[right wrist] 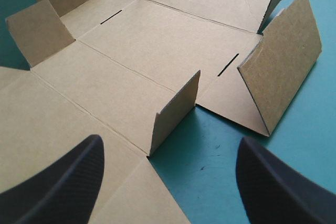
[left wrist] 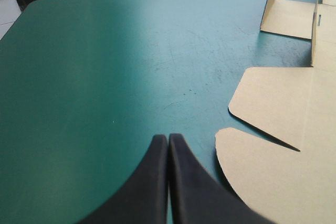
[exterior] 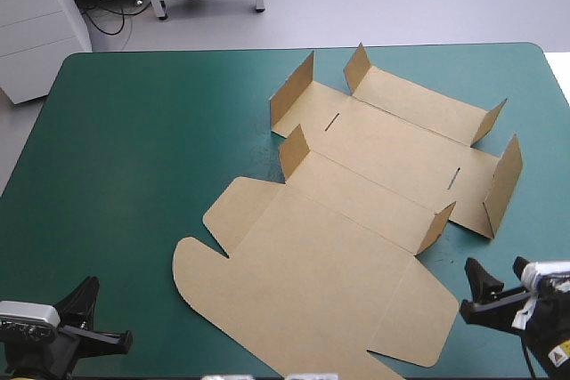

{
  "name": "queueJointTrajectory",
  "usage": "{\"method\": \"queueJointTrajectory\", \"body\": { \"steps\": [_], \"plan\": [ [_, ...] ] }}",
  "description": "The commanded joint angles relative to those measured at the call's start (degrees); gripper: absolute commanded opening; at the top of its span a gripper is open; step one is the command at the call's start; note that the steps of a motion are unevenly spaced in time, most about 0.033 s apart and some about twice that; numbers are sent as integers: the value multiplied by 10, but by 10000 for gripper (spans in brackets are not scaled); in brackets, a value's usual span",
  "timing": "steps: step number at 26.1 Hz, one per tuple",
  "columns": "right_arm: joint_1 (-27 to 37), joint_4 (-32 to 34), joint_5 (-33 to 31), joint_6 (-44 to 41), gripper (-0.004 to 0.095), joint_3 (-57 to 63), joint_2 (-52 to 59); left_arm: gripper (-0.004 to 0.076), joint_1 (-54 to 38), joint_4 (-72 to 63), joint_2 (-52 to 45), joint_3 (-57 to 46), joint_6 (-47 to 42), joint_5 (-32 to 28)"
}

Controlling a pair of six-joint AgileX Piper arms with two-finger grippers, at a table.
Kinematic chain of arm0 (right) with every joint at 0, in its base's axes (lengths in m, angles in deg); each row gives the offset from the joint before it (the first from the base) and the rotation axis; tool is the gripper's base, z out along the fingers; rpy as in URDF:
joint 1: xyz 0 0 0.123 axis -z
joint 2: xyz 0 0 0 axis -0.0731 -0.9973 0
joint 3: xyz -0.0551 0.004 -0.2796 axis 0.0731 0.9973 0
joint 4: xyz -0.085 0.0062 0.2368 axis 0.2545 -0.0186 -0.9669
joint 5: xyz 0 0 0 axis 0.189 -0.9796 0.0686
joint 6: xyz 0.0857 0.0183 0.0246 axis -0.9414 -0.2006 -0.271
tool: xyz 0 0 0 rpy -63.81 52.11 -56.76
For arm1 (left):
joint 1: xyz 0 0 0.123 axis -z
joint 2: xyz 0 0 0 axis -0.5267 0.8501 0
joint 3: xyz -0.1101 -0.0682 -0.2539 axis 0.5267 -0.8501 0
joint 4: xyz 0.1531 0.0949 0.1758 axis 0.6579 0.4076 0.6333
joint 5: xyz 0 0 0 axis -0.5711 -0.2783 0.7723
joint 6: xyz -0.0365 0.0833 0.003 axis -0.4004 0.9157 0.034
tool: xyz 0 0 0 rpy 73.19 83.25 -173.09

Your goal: Fold the box

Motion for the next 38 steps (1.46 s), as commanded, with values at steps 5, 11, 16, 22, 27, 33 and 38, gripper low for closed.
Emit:
{"method": "queueJointTrajectory", "body": {
  "steps": [5, 11, 16, 22, 27, 33, 38],
  "plan": [
    [-1, -2, 53, -169, 655, -98, -174, -32, 1, -6, -7, 14, -2, -41],
    [-1, -4, 30, -230, 655, -156, -361, -32, 1, -6, -7, 14, 1, -41],
    [-1, -2, -54, -237, 653, -225, -486, -32, 1, -6, -7, 14, -2, -41],
    [-1, -9, -133, -252, 653, -297, -580, -32, 1, -6, -7, 14, -1, -41],
    [-1, -13, -174, -276, 653, -322, -628, -32, 1, -6, -7, 14, -1, -41],
    [-1, -15, -178, -287, 653, -323, -659, -32, 1, -6, -7, 14, -2, -41],
    [-2, -9, -167, -308, 653, -322, -668, -32, 1, -6, -7, 14, -2, -41]
  ]
}}
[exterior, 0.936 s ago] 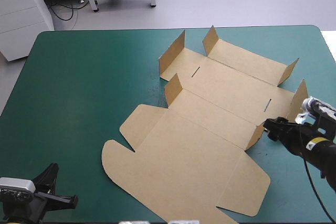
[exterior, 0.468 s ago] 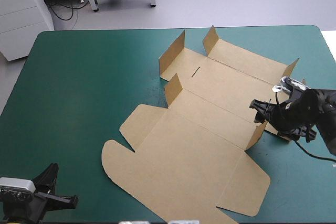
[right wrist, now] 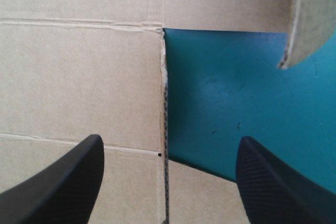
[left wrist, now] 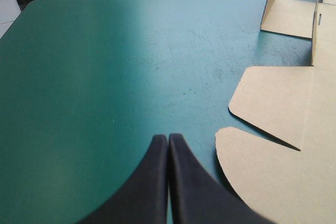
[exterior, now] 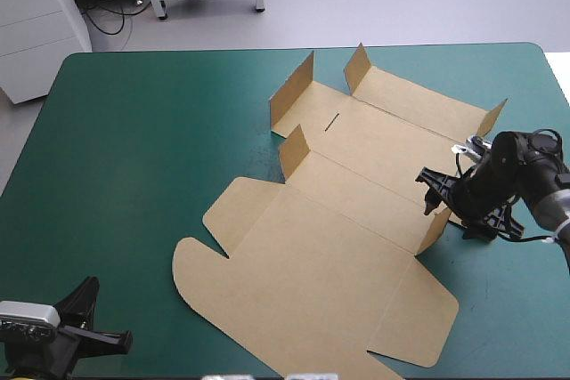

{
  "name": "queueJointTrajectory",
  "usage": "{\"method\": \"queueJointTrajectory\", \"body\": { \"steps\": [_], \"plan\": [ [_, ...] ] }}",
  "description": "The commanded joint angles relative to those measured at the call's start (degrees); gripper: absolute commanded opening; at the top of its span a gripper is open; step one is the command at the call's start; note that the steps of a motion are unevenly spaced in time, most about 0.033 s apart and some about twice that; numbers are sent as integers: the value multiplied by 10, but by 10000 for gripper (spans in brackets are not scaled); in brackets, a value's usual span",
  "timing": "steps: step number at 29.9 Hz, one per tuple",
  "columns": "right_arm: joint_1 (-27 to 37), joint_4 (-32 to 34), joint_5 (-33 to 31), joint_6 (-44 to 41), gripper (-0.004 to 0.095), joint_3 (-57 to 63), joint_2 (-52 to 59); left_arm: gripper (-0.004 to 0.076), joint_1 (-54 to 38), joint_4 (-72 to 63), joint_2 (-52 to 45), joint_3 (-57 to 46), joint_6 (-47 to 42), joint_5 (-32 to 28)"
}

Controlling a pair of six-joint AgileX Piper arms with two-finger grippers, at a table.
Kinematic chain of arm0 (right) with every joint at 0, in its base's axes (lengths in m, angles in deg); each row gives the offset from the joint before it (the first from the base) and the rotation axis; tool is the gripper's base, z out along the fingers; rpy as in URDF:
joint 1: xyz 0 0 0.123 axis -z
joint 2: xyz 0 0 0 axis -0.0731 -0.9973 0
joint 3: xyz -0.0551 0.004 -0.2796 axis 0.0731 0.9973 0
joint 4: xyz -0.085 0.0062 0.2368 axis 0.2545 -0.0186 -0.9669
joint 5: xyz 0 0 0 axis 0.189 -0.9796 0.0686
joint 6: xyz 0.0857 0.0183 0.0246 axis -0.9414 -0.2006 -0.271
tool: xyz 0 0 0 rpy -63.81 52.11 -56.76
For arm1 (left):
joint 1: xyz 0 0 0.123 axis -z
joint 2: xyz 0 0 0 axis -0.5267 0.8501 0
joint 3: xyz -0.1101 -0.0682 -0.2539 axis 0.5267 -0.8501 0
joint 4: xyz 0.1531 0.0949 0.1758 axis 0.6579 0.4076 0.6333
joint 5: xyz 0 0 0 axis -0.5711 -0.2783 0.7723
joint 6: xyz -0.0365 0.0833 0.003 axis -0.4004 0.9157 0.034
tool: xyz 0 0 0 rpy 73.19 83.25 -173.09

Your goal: Fold the box

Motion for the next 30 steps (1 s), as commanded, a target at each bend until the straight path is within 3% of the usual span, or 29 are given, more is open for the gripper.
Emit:
{"method": "queueJointTrajectory", "body": {
  "steps": [1, 27, 30],
  "plan": [
    [-2, 6, 11, -4, 653, -18, 9, -32, 1, -6, -7, 14, -2, -43],
    [-2, -16, 2, 37, 653, -17, -37, -32, 1, -6, -7, 14, -2, -43],
    [-2, -15, 2, 37, 604, -17, -37, -32, 1, -6, -7, 14, -2, -43]
  ]
}}
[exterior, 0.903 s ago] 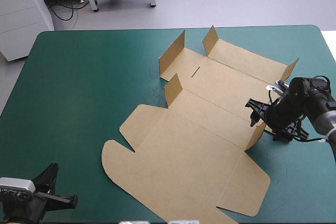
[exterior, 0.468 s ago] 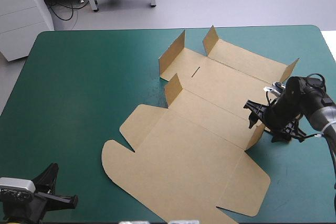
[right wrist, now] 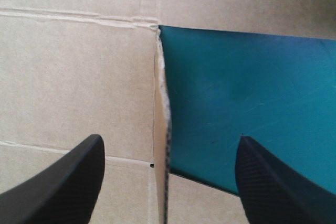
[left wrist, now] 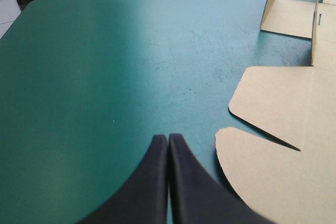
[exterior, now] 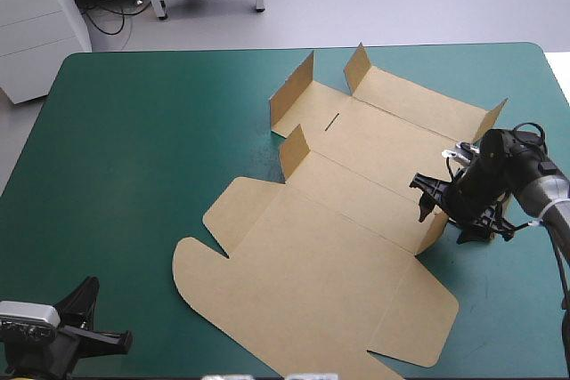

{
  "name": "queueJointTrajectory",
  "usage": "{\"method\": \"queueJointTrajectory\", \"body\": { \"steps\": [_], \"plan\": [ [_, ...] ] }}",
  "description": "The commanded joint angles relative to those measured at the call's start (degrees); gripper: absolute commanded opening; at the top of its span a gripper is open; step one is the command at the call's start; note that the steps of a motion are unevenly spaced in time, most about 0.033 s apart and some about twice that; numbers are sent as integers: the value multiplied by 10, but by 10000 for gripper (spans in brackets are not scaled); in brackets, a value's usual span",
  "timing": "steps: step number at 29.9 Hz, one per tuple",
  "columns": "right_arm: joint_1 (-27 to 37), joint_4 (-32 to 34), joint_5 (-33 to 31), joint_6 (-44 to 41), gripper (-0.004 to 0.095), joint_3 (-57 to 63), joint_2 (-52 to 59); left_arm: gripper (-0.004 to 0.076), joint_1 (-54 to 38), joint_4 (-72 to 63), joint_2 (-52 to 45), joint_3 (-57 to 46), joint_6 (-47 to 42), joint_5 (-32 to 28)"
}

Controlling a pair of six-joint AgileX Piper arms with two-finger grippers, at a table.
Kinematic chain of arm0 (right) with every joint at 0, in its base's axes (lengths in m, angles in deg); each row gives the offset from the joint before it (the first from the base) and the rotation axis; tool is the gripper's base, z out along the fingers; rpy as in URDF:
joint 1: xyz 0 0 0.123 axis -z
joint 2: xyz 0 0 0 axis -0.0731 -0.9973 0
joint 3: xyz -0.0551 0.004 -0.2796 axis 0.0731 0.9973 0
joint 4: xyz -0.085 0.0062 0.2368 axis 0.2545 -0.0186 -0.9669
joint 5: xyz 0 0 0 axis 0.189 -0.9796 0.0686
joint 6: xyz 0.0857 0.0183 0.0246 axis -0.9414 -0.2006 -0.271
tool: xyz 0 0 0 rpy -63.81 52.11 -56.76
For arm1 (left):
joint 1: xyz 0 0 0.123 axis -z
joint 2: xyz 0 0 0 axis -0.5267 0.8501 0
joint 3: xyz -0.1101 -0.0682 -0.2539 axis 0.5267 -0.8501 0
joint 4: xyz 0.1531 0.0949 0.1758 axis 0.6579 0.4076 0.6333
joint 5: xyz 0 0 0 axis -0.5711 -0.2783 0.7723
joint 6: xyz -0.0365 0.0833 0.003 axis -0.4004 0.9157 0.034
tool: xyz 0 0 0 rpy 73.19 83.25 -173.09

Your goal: Fold the box

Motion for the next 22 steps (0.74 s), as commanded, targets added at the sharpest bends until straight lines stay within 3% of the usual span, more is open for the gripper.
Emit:
{"method": "queueJointTrajectory", "body": {
  "steps": [1, 3, 7, 8, 15, 22],
  "plan": [
    [-2, -4, 1, 5, 567, -16, 17, -32, 1, -6, -7, 14, -2, -43],
    [-2, -4, -4, 6, 429, -16, 17, -32, 1, -6, -7, 14, -2, -43],
    [-2, -5, -8, 32, 22, -16, 17, -32, 1, -6, -7, 14, -2, -43],
    [-2, -5, -8, 34, -22, -16, 17, -32, 1, -6, -7, 14, -2, -43],
    [-2, -5, -8, 56, -23, -17, 17, -32, 1, -6, -7, 14, -2, -43],
    [-2, -4, 11, 214, -23, -25, 17, -32, 1, -6, -7, 14, -4, -43]
  ]
}}
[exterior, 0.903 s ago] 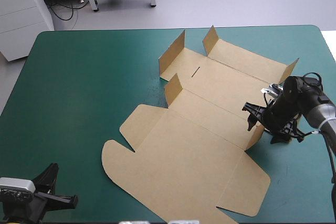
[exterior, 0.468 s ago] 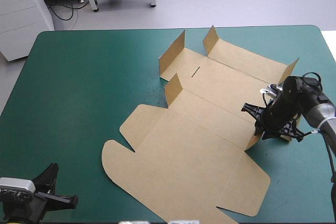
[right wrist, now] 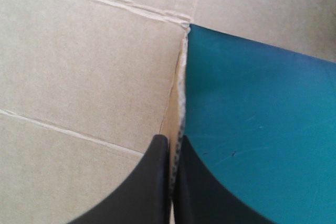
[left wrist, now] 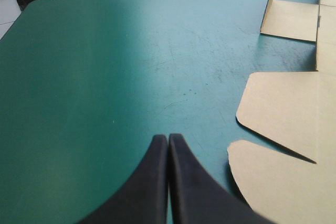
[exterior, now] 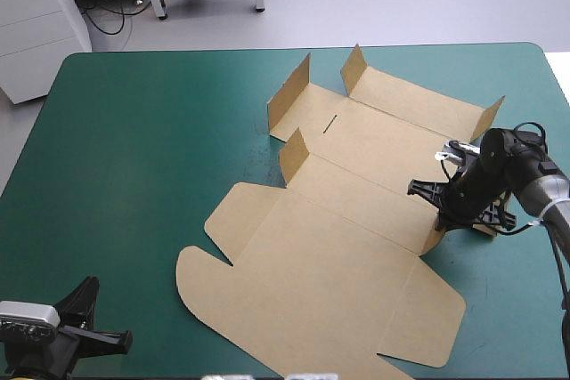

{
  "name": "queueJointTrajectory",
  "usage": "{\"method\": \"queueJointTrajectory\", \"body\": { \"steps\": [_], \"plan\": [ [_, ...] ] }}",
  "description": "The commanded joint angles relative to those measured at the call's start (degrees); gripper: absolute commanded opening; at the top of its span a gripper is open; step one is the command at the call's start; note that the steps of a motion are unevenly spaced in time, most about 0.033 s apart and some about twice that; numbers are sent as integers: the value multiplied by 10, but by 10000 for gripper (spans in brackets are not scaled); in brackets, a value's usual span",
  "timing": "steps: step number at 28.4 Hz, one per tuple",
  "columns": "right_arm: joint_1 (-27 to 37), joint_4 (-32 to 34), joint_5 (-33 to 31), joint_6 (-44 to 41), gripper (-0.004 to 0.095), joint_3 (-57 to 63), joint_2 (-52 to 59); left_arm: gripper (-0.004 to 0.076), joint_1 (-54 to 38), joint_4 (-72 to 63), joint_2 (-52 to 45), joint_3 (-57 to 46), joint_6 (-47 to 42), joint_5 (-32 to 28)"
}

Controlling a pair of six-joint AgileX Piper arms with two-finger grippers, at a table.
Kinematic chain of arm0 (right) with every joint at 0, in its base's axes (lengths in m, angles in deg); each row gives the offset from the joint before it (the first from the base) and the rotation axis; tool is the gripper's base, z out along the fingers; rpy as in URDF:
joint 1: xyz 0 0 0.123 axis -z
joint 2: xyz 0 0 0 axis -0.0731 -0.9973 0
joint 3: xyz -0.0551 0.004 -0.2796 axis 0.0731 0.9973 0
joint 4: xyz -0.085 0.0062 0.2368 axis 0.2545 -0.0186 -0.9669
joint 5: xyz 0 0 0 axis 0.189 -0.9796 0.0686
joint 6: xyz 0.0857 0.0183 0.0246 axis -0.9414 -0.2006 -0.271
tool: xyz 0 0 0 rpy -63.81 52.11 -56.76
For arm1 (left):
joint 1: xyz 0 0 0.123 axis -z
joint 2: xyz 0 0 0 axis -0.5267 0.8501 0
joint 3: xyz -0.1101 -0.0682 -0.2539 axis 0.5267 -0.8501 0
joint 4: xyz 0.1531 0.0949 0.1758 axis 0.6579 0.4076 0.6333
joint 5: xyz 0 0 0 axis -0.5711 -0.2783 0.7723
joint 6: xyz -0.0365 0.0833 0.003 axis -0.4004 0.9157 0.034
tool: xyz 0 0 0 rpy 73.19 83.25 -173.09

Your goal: Fold the box

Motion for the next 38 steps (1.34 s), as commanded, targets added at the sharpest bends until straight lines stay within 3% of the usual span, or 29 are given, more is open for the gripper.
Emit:
{"method": "queueJointTrajectory", "body": {
  "steps": [1, 7, 12, 15, 24, 30, 35, 38],
  "plan": [
    [-2, 1, 13, 94, -23, -26, 17, -32, 1, -6, -7, 14, -4, -42],
    [-2, 0, 32, 249, -23, -69, 17, -32, 1, -6, -7, 14, -2, -42],
    [-2, -21, 61, 297, -23, -124, 14, -32, 1, -6, -7, 14, -2, -42],
    [-2, -57, 34, 369, -23, -171, -6, -32, 1, -6, -7, 14, -2, -42],
    [-10, -131, -66, 463, -23, -327, -92, -32, 1, -6, -7, 14, -2, -42],
    [-72, -97, -66, 563, -23, -372, -116, -32, 1, -6, -7, 14, -2, -42],
    [-144, -12, -61, 607, -23, -375, -133, -32, 1, -6, -7, 14, -2, -42],
    [-197, 58, -3, 648, -23, -375, -156, -32, 1, -6, -7, 14, -2, -42]
  ]
}}
